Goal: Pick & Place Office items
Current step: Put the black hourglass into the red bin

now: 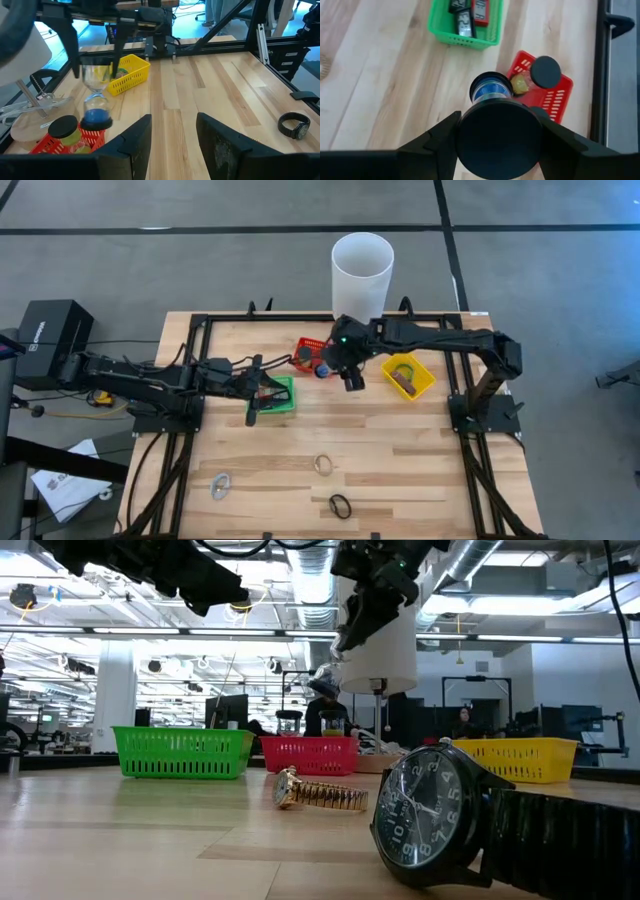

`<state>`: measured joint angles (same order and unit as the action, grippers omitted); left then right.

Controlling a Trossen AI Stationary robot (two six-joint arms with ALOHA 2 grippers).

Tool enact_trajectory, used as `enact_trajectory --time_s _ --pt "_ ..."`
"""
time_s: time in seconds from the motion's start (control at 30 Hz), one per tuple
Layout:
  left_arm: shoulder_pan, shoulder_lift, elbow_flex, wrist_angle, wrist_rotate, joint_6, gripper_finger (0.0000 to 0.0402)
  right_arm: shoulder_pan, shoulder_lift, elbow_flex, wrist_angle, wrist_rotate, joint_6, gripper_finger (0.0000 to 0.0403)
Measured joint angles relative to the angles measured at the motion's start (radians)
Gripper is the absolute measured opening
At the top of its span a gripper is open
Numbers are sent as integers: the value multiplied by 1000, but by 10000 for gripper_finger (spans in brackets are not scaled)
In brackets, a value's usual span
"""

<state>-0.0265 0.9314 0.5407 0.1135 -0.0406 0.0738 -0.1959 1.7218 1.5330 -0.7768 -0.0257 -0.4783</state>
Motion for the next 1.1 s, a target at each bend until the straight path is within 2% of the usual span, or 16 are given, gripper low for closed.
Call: enact_trajectory --time_s 0.23,0.57,1.1 --pt "0 0 0 0 0 0 149 -18 1 -4 11 -1 31 203" --pt "0 0 0 -2 0 -1 149 -15 136 -10 -4 29 -26 202" --pt "0 0 0 0 0 -1 149 -78 131 33 -5 27 -56 205"
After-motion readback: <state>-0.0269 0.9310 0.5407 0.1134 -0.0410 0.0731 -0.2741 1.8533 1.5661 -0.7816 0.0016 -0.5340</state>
